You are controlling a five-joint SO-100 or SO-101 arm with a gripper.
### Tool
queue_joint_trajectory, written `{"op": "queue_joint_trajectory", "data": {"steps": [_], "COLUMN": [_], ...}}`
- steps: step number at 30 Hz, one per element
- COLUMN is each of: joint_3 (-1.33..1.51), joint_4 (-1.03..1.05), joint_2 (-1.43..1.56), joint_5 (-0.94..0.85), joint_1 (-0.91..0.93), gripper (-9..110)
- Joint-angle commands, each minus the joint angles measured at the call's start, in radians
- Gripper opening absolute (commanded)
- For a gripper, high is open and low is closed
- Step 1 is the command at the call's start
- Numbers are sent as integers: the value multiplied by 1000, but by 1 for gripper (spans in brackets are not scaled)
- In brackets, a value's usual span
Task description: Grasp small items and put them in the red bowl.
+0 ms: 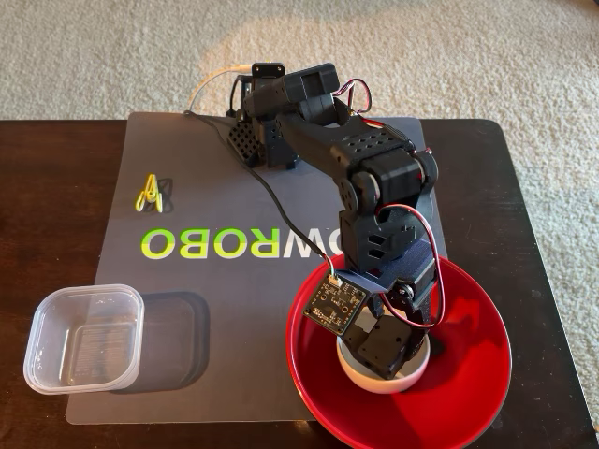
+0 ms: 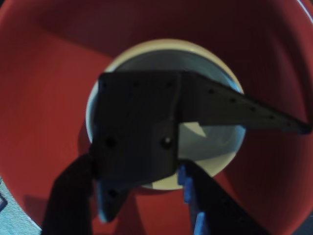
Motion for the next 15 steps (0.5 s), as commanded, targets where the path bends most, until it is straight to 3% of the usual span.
{"op": "queue_joint_trajectory", "data": {"steps": [1, 10, 15], "joint_3": [23, 236, 382], "joint_4": [9, 9, 9], "joint_2": [137, 416, 512], "joint_5": [29, 37, -12], "joint_1": [67, 164, 466], "gripper": [28, 34, 37]}}
